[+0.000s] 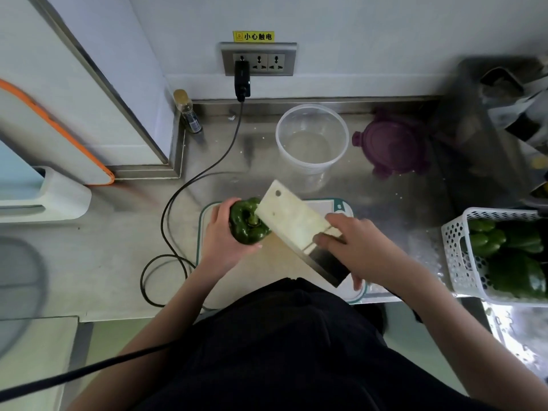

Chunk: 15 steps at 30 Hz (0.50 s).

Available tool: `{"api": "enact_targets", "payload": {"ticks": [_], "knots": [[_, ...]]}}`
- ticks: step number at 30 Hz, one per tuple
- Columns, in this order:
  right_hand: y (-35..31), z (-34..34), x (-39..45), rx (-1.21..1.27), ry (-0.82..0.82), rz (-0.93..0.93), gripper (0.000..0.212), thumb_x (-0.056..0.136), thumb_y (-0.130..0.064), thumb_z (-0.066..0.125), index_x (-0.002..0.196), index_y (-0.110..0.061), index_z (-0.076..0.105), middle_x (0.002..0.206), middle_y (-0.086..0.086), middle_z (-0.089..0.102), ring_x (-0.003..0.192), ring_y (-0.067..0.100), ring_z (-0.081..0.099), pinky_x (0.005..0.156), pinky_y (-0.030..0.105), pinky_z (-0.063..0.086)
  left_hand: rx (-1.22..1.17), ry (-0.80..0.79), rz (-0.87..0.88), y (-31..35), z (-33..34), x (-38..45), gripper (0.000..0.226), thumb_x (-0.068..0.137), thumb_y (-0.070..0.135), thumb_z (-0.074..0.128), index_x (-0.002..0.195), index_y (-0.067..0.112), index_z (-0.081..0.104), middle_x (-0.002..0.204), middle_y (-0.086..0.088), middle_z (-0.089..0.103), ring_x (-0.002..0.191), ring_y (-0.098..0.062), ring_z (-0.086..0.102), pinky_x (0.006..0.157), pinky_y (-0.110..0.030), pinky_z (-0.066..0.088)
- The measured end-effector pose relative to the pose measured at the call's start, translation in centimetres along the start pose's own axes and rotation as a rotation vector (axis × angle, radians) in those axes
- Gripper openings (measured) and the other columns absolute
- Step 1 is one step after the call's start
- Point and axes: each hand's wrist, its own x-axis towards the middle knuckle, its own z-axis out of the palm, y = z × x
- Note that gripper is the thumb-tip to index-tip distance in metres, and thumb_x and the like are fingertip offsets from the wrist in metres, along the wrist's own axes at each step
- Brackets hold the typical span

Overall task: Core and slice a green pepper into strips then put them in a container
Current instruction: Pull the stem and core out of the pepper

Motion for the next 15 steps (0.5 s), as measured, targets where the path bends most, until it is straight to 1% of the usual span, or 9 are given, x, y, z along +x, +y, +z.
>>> {"api": "enact_targets", "payload": {"ticks": [2, 4, 6, 8, 11, 13, 15], "knots": [[-1.2, 0.1, 0.0, -0.076, -0.025, -0.034, 0.024, 0.098, -0.038, 0.045, 0.086, -0.017, 0.044, 0.083, 0.012, 0.053, 0.036, 0.022, 0.059, 0.046, 0.036, 0.048, 0.001, 0.000, -0.001, 0.0, -0.2, 0.1, 0.093, 0.047, 0.014, 0.090, 0.126, 0.023, 0.043, 0.122, 0.001, 0.046, 0.102, -0.005, 0.041, 0.091, -0.024, 0.038], [-1.9, 0.3, 0.2, -0.149, -0.010, -0.046, 0.026, 0.099, -0.036, 0.042, 0.081, -0.018, 0.041, 0.080, 0.008, 0.051, 0.035, 0.021, 0.058, 0.045, 0.034, 0.045, 0.047, -0.014, -0.002, 0.1, -0.1, 0.0, 0.093, 0.047, 0.017, 0.089, 0.127, 0.027, 0.042, 0.123, 0.003, 0.045, 0.105, -0.007, 0.038, 0.096, -0.032, 0.040], [-2.4, 0.4, 0.4, -0.203, -0.004, -0.040, 0.026, 0.100, -0.034, 0.039, 0.079, -0.019, 0.038, 0.079, 0.006, 0.048, 0.035, 0.020, 0.058, 0.045, 0.033, 0.046, 0.102, -0.017, 0.006, 0.3, 0.0, 0.0, 0.094, 0.049, 0.021, 0.089, 0.128, 0.028, 0.040, 0.125, 0.005, 0.044, 0.110, -0.011, 0.038, 0.101, -0.040, 0.038], [-2.6, 0.5, 0.6, -0.229, 0.002, -0.030, 0.023, 0.101, -0.034, 0.039, 0.085, -0.017, 0.042, 0.078, 0.005, 0.044, 0.038, 0.023, 0.059, 0.044, 0.033, 0.049, 0.096, -0.011, 0.006, 0.6, -0.1, 0.0, 0.094, 0.049, 0.019, 0.089, 0.129, 0.027, 0.040, 0.122, 0.008, 0.042, 0.116, -0.015, 0.038, 0.104, -0.044, 0.036], [-2.9, 0.6, 0.5, -0.235, -0.015, -0.009, 0.024, 0.100, -0.035, 0.040, 0.098, -0.013, 0.047, 0.078, 0.002, 0.040, 0.038, 0.023, 0.056, 0.047, 0.038, 0.054, 0.102, -0.003, 0.024, 0.9, -0.1, 0.0, 0.093, 0.050, 0.018, 0.088, 0.130, 0.022, 0.040, 0.120, 0.009, 0.041, 0.118, -0.013, 0.035, 0.106, -0.045, 0.033], [-3.1, 0.7, 0.5, -0.254, -0.035, -0.007, 0.024, 0.101, -0.036, 0.039, 0.098, -0.013, 0.046, 0.078, 0.002, 0.039, 0.036, 0.020, 0.054, 0.049, 0.037, 0.054, 0.117, 0.001, 0.029, 1.0, -0.2, -0.1, 0.093, 0.050, 0.018, 0.088, 0.130, 0.021, 0.041, 0.123, 0.006, 0.043, 0.118, -0.013, 0.035, 0.106, -0.044, 0.033], [-3.2, 0.7, 0.7, -0.263, -0.041, -0.006, 0.024, 0.100, -0.035, 0.039, 0.093, -0.013, 0.044, 0.078, 0.003, 0.040, 0.033, 0.020, 0.053, 0.050, 0.035, 0.052, 0.115, 0.006, 0.039, 0.9, -0.2, -0.2, 0.092, 0.050, 0.017, 0.088, 0.130, 0.019, 0.042, 0.122, 0.005, 0.044, 0.118, -0.015, 0.036, 0.105, -0.044, 0.032]]}}
